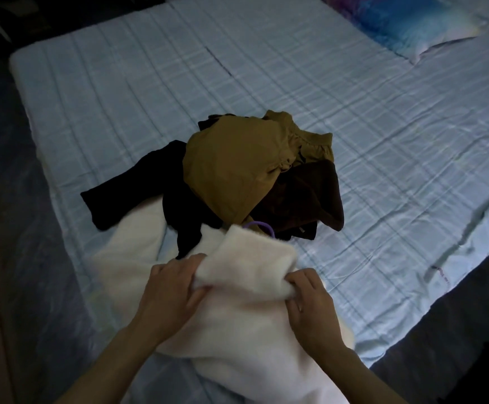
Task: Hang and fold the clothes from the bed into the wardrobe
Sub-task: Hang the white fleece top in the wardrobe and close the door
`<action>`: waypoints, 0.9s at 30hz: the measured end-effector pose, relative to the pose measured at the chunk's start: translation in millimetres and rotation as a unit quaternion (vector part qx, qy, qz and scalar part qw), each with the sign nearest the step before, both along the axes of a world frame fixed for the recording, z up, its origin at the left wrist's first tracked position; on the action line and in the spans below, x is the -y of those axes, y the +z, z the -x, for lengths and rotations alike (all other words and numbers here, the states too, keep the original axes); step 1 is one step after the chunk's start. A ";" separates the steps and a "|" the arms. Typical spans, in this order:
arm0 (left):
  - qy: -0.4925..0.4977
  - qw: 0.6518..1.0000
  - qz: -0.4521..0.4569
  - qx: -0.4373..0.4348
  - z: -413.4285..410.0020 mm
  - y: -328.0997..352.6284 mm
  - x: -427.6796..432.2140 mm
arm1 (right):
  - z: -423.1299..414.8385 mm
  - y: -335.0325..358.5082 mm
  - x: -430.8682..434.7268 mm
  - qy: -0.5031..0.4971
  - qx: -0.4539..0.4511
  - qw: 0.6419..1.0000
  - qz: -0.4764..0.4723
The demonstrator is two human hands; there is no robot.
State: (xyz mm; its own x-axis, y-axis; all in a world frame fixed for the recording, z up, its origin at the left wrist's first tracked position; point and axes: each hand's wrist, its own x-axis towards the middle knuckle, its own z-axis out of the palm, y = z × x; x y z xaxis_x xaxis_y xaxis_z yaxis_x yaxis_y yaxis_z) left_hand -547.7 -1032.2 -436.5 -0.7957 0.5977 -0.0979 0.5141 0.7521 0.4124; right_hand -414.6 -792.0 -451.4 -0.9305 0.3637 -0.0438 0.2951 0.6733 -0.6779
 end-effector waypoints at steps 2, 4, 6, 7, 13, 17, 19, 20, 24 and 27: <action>-0.010 1.000 -0.018 -0.022 1.3 13.2 -0.9 | 3.4 11.7 -1.9 0.005 -0.040 0.999 -0.003; -0.004 0.998 -0.041 -0.047 -1.8 26.5 -2.4 | 7.9 25.0 -4.8 0.002 -0.068 0.998 -0.007; 0.019 0.995 -0.070 -0.067 -2.0 42.1 -5.0 | 14.7 40.7 -7.9 0.003 -0.094 0.995 -0.017; 0.029 0.993 -0.081 -0.076 -0.6 49.3 -6.7 | 18.4 48.8 -9.4 0.004 -0.108 0.994 -0.022; 0.084 0.975 -0.131 -0.161 7.4 109.5 -14.3 | 42.7 117.5 -18.8 0.033 -0.190 0.980 -0.049; 0.118 0.954 -0.169 -0.218 7.7 153.7 -18.4 | 57.1 165.9 -25.9 0.046 -0.240 0.968 -0.059; 0.139 0.945 -0.179 -0.237 5.7 177.9 -22.1 | 63.7 190.7 -31.1 0.057 -0.266 0.960 -0.063; 0.146 0.941 -0.185 -0.243 4.0 189.5 -24.4 | 67.3 202.7 -34.2 0.061 -0.278 0.956 -0.067; 0.167 0.916 -0.213 -0.295 -10.1 234.3 -34.2 | 73.8 248.0 -47.8 0.084 -0.334 0.936 -0.073; 0.171 0.890 -0.220 -0.361 -24.5 267.7 -45.5 | 71.4 280.2 -63.5 0.098 -0.377 0.919 -0.067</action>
State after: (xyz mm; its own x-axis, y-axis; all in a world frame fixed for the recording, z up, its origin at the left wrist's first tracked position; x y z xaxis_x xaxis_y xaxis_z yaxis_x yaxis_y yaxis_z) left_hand -523.2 -986.8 -168.8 -0.6990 0.1619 0.6965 0.5360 0.7633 0.3606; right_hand -486.1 -728.6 -171.2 -0.7265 0.1413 0.6724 -0.3595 0.7558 -0.5473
